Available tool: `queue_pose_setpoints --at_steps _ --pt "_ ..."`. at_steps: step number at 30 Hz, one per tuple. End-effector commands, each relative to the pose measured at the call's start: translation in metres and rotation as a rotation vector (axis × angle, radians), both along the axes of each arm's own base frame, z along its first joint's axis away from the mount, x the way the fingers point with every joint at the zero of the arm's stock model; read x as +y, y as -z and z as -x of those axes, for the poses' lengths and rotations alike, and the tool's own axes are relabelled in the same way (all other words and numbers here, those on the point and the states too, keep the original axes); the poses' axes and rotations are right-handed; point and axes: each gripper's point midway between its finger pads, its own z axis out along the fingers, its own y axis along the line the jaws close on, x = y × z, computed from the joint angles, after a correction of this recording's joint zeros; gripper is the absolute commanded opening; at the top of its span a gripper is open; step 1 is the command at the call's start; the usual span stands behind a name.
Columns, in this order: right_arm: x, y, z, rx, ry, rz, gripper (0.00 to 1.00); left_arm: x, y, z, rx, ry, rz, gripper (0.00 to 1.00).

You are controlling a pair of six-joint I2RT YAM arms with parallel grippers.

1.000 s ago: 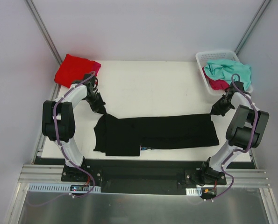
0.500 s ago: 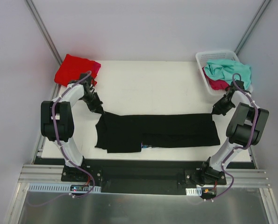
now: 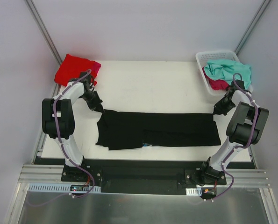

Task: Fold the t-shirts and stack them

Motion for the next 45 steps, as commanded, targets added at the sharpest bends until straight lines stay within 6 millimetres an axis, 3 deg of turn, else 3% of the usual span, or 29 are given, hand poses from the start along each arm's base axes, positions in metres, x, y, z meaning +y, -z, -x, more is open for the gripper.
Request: queue_pose_setpoints --at_steps 1,19,23,26,29,36,38,40,43,45 --pt "-0.026 -0.011 -0.011 -0.026 0.050 0.086 0.01 0.004 -0.005 -0.009 -0.016 0.007 -0.002 0.00" --pt "-0.029 -0.004 -0.011 -0.010 0.047 0.096 0.02 0.002 0.005 -0.017 0.006 -0.005 0.011 0.00" --pt "-0.026 -0.009 -0.019 -0.071 0.031 0.084 0.22 0.010 -0.003 -0.028 -0.041 -0.026 -0.036 0.02" --pt "-0.018 -0.020 -0.028 -0.132 0.005 0.053 0.29 0.027 -0.013 -0.044 -0.099 -0.088 -0.031 0.03" --pt "-0.013 -0.032 -0.033 -0.177 -0.013 0.046 0.35 0.029 -0.024 -0.058 -0.144 -0.087 -0.029 0.07" --pt "0.025 -0.083 -0.042 -0.278 -0.163 0.086 0.40 0.027 -0.029 -0.059 -0.156 -0.066 -0.013 0.21" --pt "0.033 -0.100 -0.042 -0.308 -0.196 0.101 0.40 0.027 -0.029 -0.057 -0.152 -0.066 -0.011 0.32" --pt "0.052 -0.110 -0.043 -0.332 -0.251 0.068 0.40 0.023 -0.037 -0.053 -0.160 -0.070 -0.005 0.34" --pt "0.084 -0.119 -0.034 -0.307 -0.322 0.012 0.40 0.006 -0.061 -0.046 -0.211 -0.056 0.015 0.39" --pt "0.107 -0.121 -0.024 -0.316 -0.376 0.025 0.40 -0.022 -0.075 -0.035 -0.237 -0.012 0.036 0.39"
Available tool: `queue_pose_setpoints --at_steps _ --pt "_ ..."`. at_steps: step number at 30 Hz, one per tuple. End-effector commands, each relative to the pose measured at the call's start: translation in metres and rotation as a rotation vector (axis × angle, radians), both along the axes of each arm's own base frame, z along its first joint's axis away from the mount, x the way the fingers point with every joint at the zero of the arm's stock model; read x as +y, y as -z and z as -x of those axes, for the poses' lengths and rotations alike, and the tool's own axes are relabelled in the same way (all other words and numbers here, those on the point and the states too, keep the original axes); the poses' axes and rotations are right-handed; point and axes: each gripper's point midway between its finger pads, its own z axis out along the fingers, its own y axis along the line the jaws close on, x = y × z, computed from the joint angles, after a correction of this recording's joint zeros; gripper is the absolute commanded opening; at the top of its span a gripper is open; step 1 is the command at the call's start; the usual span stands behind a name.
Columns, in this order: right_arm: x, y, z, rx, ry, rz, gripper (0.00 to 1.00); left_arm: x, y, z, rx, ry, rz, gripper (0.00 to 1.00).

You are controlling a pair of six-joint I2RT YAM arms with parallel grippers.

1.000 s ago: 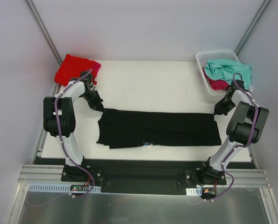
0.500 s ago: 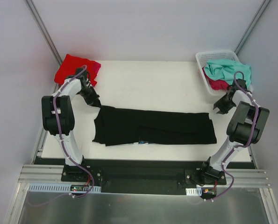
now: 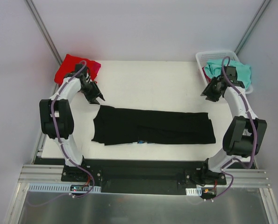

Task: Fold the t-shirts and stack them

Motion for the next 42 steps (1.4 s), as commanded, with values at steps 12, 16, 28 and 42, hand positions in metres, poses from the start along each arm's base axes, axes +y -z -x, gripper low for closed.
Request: queue_pose_setpoints --at_steps 12,16,28,42 --pt "0.139 0.039 0.068 0.145 -0.366 -0.046 0.39 -0.138 -0.010 0.103 0.009 0.223 0.118 0.43" --pt "0.147 0.052 0.076 0.196 -0.416 -0.021 0.38 -0.148 0.012 0.142 0.060 0.263 0.099 0.42" --pt "0.134 0.101 0.090 0.340 -0.408 0.030 0.37 -0.133 0.033 0.180 0.114 0.251 0.079 0.43" --pt "0.101 0.115 0.113 0.419 -0.301 0.096 0.34 -0.083 0.067 0.142 0.206 0.132 0.045 0.43"
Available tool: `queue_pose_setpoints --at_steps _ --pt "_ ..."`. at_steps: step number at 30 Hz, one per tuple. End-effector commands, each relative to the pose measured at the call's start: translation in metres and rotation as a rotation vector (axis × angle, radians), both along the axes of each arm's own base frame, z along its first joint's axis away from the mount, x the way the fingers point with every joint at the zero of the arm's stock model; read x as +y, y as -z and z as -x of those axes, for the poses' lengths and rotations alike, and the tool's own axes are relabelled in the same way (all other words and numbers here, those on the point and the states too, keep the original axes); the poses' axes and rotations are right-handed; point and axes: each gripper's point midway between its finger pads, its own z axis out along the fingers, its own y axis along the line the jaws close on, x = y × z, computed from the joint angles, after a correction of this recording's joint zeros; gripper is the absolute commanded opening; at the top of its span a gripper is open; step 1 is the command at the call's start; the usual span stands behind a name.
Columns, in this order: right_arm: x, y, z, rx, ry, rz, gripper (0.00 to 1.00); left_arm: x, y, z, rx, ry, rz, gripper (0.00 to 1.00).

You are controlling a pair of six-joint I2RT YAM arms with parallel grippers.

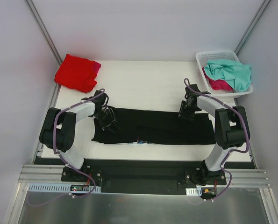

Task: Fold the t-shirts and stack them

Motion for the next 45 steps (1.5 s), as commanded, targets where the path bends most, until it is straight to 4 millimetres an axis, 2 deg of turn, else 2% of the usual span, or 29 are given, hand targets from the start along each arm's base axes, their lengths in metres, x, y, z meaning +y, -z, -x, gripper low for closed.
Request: queue_pose_setpoints --at_steps 1,8,11,18,20,21,23,24,26,27,29,30,32,33,34,35,36,37,39,41,43,45 --pt "-0.028 0.000 0.018 0.030 0.031 0.102 0.34 0.014 0.007 -0.004 0.008 0.011 -0.030 0.42" --pt "-0.043 0.001 0.035 0.052 0.041 0.173 0.33 0.027 0.013 -0.025 0.008 -0.016 -0.033 0.42" --pt "-0.043 0.005 0.043 0.064 0.042 0.169 0.32 0.024 0.013 -0.041 0.003 -0.015 -0.017 0.42" --pt "-0.037 -0.004 0.057 0.049 0.046 0.142 0.30 0.016 0.011 -0.090 -0.024 -0.004 -0.009 0.42" --pt "-0.033 -0.010 0.062 0.036 0.046 0.129 0.30 0.016 0.016 -0.098 -0.004 -0.011 -0.013 0.42" --pt "-0.031 -0.011 0.064 0.034 0.056 0.119 0.30 0.013 0.011 -0.111 -0.029 -0.011 -0.008 0.42" --pt "-0.022 -0.016 0.071 0.022 0.043 0.109 0.29 0.012 0.015 -0.120 -0.015 -0.014 -0.013 0.41" --pt "-0.019 -0.017 0.074 0.019 0.037 0.107 0.29 0.010 0.006 -0.136 -0.049 -0.016 -0.010 0.42" --pt "-0.009 -0.020 0.082 0.012 0.018 0.103 0.29 0.010 0.009 -0.146 -0.027 -0.018 -0.017 0.41" --pt "-0.005 -0.021 0.085 0.013 0.013 0.099 0.29 0.009 -0.002 -0.164 -0.064 -0.022 -0.011 0.42" --pt "0.000 -0.021 0.093 0.015 0.003 0.097 0.29 0.008 0.000 -0.172 -0.043 -0.024 -0.014 0.41" --pt "0.005 -0.024 0.095 0.000 -0.010 0.090 0.29 0.006 -0.010 -0.188 -0.081 -0.027 -0.010 0.42" --pt "0.008 -0.023 0.103 0.007 -0.013 0.086 0.29 0.007 -0.004 -0.194 -0.060 -0.027 -0.022 0.41" --pt "0.012 -0.025 0.105 -0.003 -0.025 0.081 0.29 0.006 -0.013 -0.208 -0.094 -0.028 -0.018 0.41" --pt "0.013 -0.023 0.108 0.001 -0.027 0.081 0.29 0.006 -0.001 -0.210 -0.069 -0.023 -0.022 0.41" --pt "0.013 -0.021 0.113 0.012 -0.022 0.083 0.29 0.006 0.000 -0.215 -0.069 -0.021 -0.027 0.41" --pt "0.016 -0.020 0.117 0.011 -0.037 0.081 0.28 0.005 -0.008 -0.225 -0.088 -0.020 -0.027 0.41" --pt "0.018 -0.022 0.119 0.004 -0.041 0.077 0.29 0.005 0.003 -0.228 -0.069 -0.018 -0.029 0.41" --pt "0.021 -0.021 0.124 0.010 -0.054 0.078 0.27 0.003 -0.001 -0.240 -0.090 -0.021 -0.021 0.41" --pt "0.013 -0.031 0.124 -0.027 -0.068 0.144 0.28 0.000 0.008 -0.243 -0.075 -0.021 -0.011 0.41" --pt "0.001 -0.047 0.112 -0.110 -0.060 0.213 0.28 -0.002 0.009 -0.243 -0.068 -0.023 -0.001 0.41" --pt "-0.013 -0.050 0.102 -0.126 -0.038 0.247 0.29 -0.003 0.013 -0.238 -0.053 -0.018 -0.006 0.41"
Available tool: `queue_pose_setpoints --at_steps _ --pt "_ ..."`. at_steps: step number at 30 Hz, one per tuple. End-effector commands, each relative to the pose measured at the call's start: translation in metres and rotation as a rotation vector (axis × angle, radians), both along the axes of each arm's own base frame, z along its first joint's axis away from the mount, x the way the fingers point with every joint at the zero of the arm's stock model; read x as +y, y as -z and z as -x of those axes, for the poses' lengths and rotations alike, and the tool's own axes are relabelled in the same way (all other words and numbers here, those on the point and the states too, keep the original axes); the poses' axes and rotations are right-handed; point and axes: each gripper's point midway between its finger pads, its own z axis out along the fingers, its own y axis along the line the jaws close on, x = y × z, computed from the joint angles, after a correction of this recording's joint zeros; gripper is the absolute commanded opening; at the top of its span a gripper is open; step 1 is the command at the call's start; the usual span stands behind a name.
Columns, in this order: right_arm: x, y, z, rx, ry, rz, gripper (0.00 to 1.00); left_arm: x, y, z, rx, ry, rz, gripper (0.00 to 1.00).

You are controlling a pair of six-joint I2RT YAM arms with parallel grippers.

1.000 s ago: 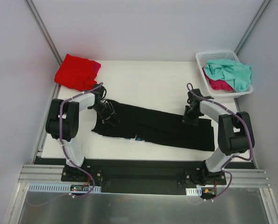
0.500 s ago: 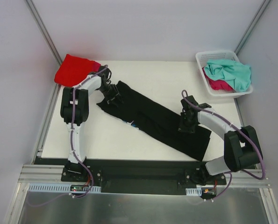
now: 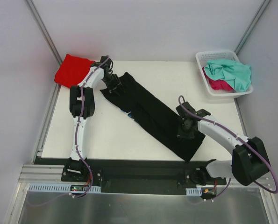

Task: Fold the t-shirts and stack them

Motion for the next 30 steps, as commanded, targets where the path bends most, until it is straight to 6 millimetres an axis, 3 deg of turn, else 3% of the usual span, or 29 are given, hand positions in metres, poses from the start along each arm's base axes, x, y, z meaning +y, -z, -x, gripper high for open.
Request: queue_pose_setpoints --at_steps 1,4,8,12,13,16,20,23,29,30 --pt "-0.025 -0.025 -0.023 -0.092 0.068 0.065 0.29 0.011 0.020 0.012 0.064 0.004 -0.054 0.41" --pt "-0.028 -0.010 -0.039 -0.053 0.135 -0.031 0.29 0.012 0.021 0.014 0.064 0.012 -0.063 0.40" --pt "-0.044 -0.002 -0.060 -0.038 0.197 -0.025 0.29 0.013 0.018 0.014 0.056 0.015 -0.065 0.40" --pt "-0.056 0.039 -0.054 0.112 0.303 -0.092 0.29 0.012 0.015 0.010 0.043 0.015 -0.062 0.41" --pt "-0.058 0.042 -0.058 0.115 0.314 -0.086 0.28 0.014 0.015 0.010 0.043 0.013 -0.064 0.40" --pt "-0.054 0.040 -0.048 0.160 0.306 -0.134 0.22 0.014 0.015 0.006 0.032 0.015 -0.059 0.41" --pt "-0.043 0.022 -0.038 0.144 0.242 -0.153 0.22 0.018 0.014 -0.001 0.022 0.012 -0.062 0.39" --pt "-0.025 0.010 -0.028 0.152 0.205 -0.195 0.23 0.018 0.012 -0.009 0.011 0.009 -0.056 0.39" --pt "0.045 0.011 0.010 0.197 0.105 -0.266 0.23 0.016 0.011 -0.021 -0.008 -0.003 -0.031 0.39" --pt "0.062 0.013 0.023 0.217 0.049 -0.268 0.23 0.014 0.009 -0.023 -0.019 0.002 -0.018 0.39"
